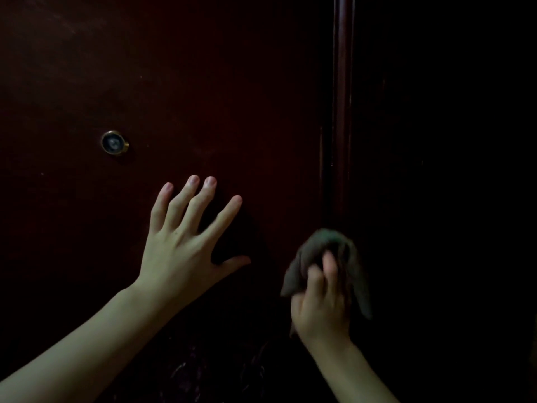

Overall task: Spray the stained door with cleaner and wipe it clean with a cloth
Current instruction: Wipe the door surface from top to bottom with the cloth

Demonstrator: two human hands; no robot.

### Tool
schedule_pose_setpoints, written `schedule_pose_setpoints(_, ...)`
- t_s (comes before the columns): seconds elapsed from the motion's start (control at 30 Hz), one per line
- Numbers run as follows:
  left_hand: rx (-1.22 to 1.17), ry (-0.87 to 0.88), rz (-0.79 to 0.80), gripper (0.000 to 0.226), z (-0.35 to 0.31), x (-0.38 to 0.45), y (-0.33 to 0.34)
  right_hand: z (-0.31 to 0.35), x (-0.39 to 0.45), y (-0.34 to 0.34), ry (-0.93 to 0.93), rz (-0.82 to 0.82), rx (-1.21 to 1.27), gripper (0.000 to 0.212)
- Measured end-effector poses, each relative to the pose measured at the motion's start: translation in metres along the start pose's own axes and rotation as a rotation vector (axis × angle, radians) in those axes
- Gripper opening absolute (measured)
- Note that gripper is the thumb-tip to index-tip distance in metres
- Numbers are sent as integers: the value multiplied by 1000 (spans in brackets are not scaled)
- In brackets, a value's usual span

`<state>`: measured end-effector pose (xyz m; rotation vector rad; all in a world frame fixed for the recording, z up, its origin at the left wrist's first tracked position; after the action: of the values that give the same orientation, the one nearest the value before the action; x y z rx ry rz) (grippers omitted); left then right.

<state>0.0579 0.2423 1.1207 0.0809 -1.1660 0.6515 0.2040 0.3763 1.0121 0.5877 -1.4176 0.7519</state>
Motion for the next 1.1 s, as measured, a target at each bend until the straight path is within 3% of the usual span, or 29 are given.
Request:
schedule_pose_setpoints(0.13, 17, 8, 25, 85, 1, 0, 0, -4, -42, -2, 10, 80, 51, 24)
schedule_pose_setpoints(0.4, -78, 21, 31, 71, 7, 1, -11, 19, 120, -11, 66, -89, 188, 33)
schedule_pose_setpoints(0.57, -89, -48, 18, 75, 23, -21, -19, 20, 33, 1, -66, -83, 96, 29)
schedule_pose_setpoints(0.73, -121, -226, 94, 94, 36, -44, -15, 11, -84, 0, -132, 99, 65, 22)
schedule_pose_setpoints(0.8, -132, -257, 106, 100, 43, -46, -17, 12, -73, -1, -103, 98, 87, 20)
schedule_pose_setpoints(0.97, -154, -250, 77, 96, 66, -65, -21, 51, 4, -5, 57, -88, 125, 24)
schedule_pose_setpoints(1.1, -170, -236, 83, 94, 88, -88, -22, 127, -16, 8, -123, -44, 128, 27)
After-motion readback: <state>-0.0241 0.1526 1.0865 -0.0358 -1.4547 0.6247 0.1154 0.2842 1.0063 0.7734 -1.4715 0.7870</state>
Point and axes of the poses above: each hand's wrist, its own x-axis towards the middle knuckle, its own y-axis out of the palm, z = x × y, the point moved 4 cm from there along x, towards the middle knuckle
